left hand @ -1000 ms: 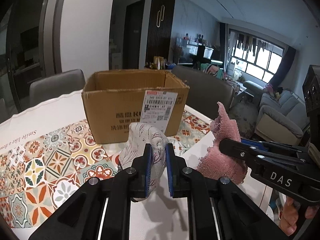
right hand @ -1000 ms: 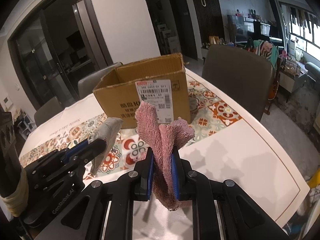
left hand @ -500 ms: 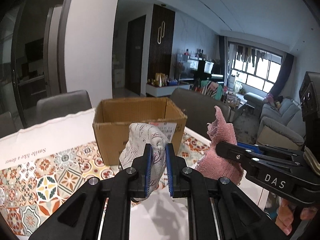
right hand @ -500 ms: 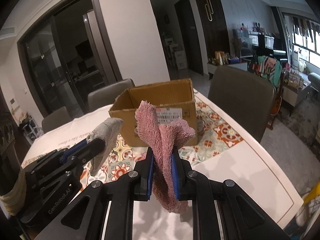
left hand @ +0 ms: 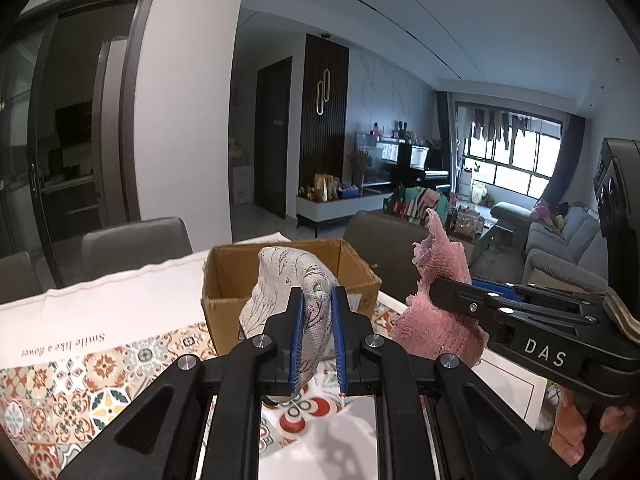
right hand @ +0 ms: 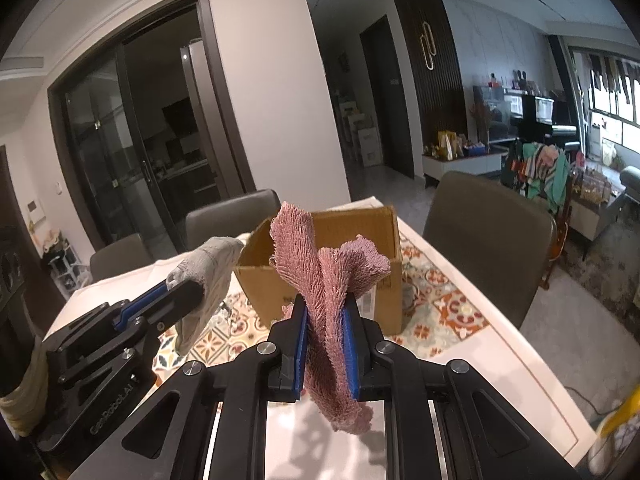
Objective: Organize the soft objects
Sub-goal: 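Lift the pouch and towel with both tools and carry them over the box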
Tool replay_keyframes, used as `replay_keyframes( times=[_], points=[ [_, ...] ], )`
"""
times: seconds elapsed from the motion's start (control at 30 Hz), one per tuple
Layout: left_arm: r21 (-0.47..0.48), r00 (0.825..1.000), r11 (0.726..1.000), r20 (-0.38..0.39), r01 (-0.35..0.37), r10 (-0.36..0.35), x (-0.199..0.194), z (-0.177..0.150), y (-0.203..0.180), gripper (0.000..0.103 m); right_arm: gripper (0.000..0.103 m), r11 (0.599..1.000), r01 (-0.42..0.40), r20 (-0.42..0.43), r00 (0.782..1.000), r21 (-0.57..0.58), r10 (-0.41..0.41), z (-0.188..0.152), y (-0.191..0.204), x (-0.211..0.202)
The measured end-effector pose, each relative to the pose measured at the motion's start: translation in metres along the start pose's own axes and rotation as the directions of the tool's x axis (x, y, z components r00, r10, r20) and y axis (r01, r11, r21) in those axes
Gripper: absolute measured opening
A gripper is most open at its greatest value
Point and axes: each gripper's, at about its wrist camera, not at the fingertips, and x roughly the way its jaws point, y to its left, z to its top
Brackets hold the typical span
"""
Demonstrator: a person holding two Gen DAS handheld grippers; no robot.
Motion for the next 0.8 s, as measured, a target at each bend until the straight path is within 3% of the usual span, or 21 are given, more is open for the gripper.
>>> replay_keyframes(
  times=[0.8],
  points=[
    [0.029, 0.995, 0.999, 0.101, -0.013, 0.010, 0.027, 0.045, 0.017, 0.015, 0.017, 0.998, -0.001, 0.113, 0.994, -0.059, 0.007, 0.053, 0.012, 0.018]
  ],
)
